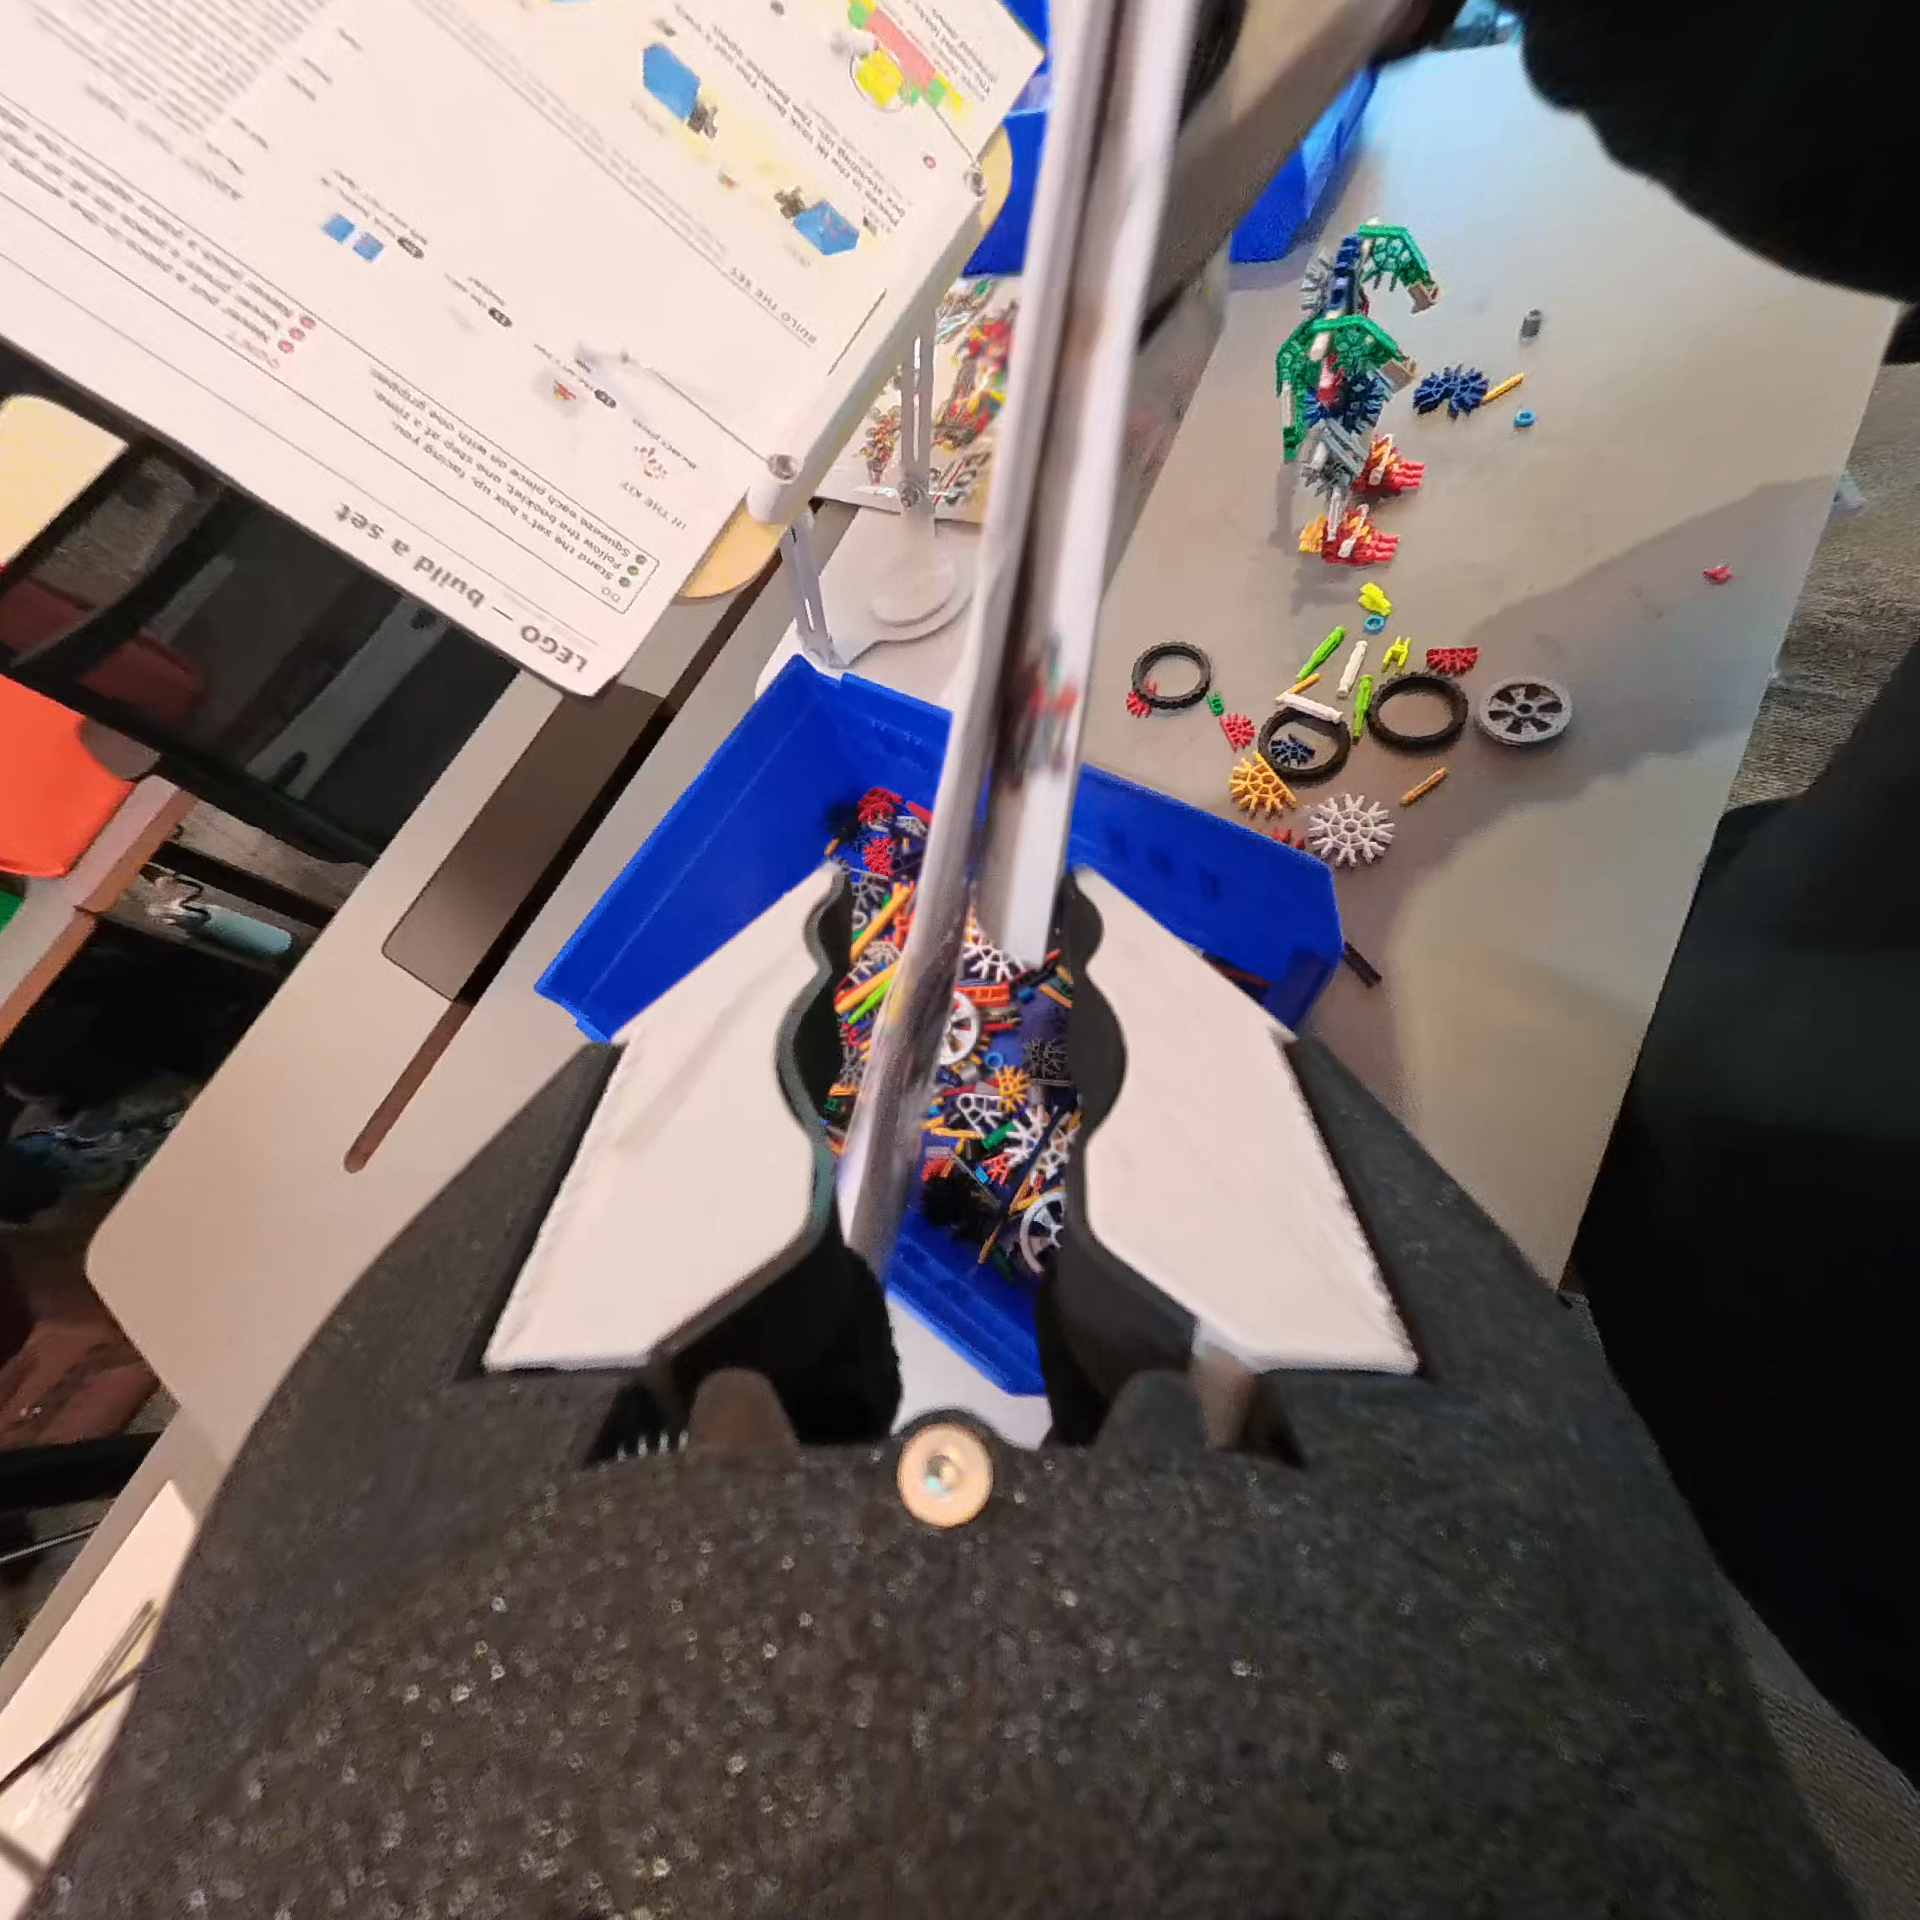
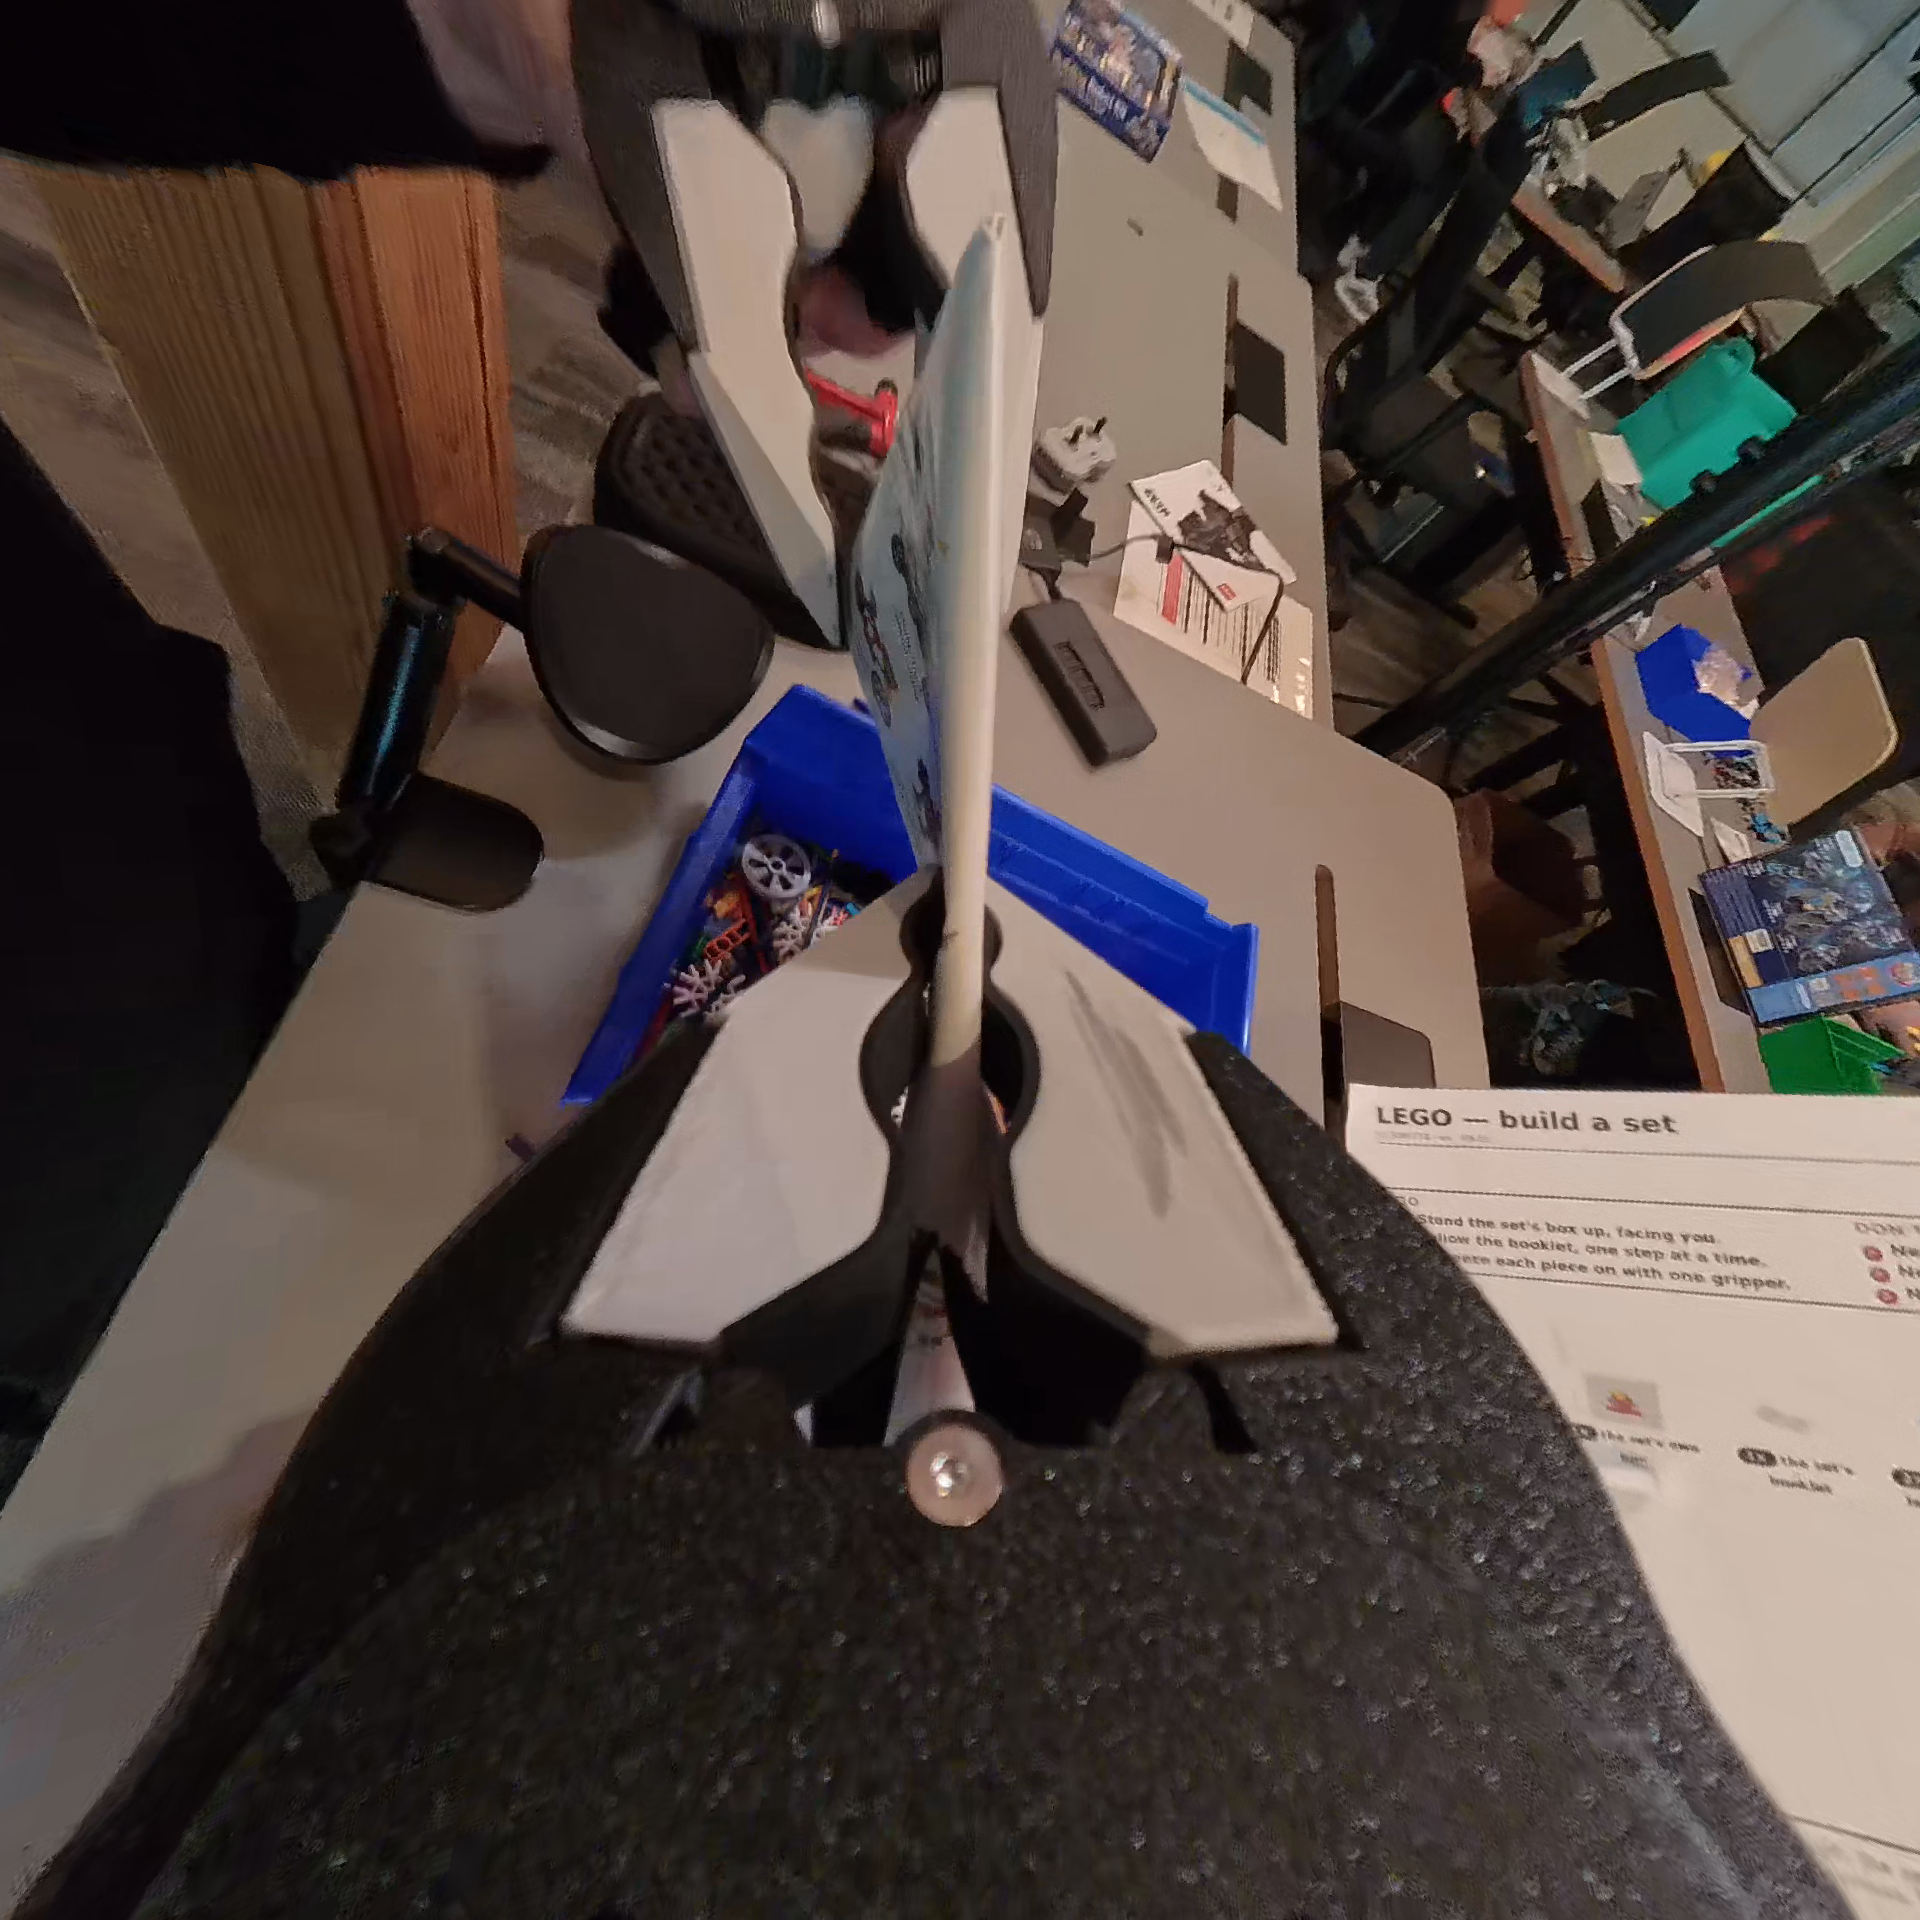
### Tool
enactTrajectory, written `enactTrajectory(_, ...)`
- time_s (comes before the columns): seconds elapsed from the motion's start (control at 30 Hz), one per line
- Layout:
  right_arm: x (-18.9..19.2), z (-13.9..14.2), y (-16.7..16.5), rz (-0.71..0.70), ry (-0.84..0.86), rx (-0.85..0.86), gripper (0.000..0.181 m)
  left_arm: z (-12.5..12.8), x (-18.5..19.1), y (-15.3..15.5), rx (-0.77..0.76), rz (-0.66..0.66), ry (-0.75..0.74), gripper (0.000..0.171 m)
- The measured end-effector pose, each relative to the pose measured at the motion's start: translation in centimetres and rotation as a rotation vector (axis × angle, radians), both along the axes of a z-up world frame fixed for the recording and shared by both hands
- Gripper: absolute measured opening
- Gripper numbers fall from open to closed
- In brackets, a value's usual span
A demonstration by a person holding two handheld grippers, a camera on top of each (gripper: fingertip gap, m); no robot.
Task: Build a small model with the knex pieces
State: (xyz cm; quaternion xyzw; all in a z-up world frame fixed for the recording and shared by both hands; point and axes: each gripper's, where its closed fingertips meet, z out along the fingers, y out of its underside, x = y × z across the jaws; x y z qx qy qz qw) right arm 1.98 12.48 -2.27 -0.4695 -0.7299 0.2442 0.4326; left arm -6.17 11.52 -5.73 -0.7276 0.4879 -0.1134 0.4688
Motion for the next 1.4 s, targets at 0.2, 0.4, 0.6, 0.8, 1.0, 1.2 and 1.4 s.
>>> enactTrajectory(0.2, 3.3, 4.9, 1.4, -0.006, 0.100, -0.140, 0.000, -1.9, 0.5, 0.5, -0.195, -0.100, -0.057, 0.026)
enactTrajectory(0.4, 4.9, 6.4, 4.4, -0.116, 0.136, -0.134, 0.000, -2.4, 1.3, 0.0, -0.319, -0.127, -0.108, 0.015)
enactTrajectory(0.6, 3.6, 6.0, 4.8, -0.259, 0.114, 0.108, 0.000, -0.9, 4.3, -0.7, -0.439, -0.140, -0.365, 0.007)
enactTrajectory(0.8, 1.1, 3.8, 3.3, -0.339, 0.133, 0.392, 0.000, 1.7, 5.7, -0.4, -0.462, -0.152, -0.746, 0.016)
enactTrajectory(1.0, -1.5, -2.6, 1.0, -0.341, 0.061, 0.569, 0.000, 2.0, 5.1, -1.6, -0.534, -0.196, -1.034, 0.051)
enactTrajectory(1.2, -2.5, -7.2, 0.0, -0.329, -0.018, 0.597, 0.000, -1.0, 4.0, -2.2, -0.698, -0.155, -1.113, 0.073)
enactTrajectory(1.4, -3.0, -9.1, -1.0, -0.299, -0.053, 0.623, 0.000, -2.1, 1.6, -2.4, -0.787, -0.112, -1.190, 0.080)
